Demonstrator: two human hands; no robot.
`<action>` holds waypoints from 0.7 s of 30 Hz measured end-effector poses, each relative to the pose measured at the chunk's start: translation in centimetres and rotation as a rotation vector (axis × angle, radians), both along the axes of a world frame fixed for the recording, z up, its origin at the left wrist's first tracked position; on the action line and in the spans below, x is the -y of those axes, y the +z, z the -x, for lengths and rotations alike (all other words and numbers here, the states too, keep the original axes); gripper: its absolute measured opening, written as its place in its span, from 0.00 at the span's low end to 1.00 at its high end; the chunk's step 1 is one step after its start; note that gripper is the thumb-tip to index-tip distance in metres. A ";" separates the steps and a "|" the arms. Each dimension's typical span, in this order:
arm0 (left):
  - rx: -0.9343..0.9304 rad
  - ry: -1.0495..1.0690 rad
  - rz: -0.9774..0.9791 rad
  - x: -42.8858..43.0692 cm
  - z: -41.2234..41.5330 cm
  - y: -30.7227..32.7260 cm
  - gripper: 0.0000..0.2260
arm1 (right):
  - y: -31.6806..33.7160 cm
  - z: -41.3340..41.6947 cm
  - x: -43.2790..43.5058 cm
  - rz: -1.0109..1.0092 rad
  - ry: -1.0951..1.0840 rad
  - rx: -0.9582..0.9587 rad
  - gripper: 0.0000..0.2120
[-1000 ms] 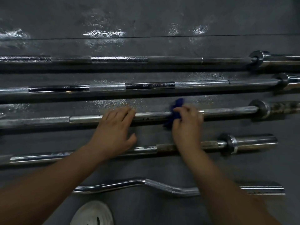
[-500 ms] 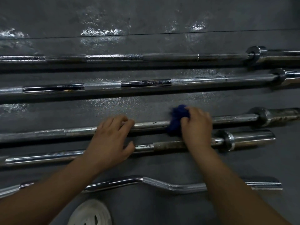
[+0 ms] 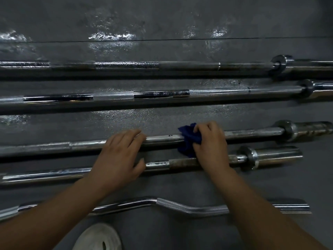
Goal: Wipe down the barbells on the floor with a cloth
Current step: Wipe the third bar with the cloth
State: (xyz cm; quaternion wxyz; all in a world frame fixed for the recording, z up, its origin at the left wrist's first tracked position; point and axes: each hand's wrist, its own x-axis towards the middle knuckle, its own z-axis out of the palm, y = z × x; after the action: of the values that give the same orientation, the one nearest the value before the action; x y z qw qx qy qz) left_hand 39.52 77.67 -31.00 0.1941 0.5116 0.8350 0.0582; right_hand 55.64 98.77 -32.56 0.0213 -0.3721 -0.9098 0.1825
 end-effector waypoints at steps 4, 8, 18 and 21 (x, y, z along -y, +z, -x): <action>-0.050 0.002 -0.009 -0.8 1.0 0.5 0.30 | 0.0 3.0 -2.2 0.096 -0.171 -0.120 0.11; -0.072 0.025 -0.012 -1.4 2.1 0.4 0.31 | 0.6 2.5 -4.7 0.120 -0.455 -0.288 0.15; -0.081 -0.003 0.030 -2.3 2.7 -0.2 0.34 | -0.6 5.8 -0.9 0.046 -0.159 -0.200 0.18; -0.094 -0.017 0.041 -2.2 2.9 -0.3 0.35 | -0.5 3.8 -3.6 0.076 -0.618 -0.220 0.16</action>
State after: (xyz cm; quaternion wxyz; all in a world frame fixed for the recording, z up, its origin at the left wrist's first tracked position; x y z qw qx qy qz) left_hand 36.65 79.90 -31.31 0.1658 0.5167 0.8398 0.0153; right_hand 51.88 102.40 -33.01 0.1599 -0.6090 -0.7387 0.2405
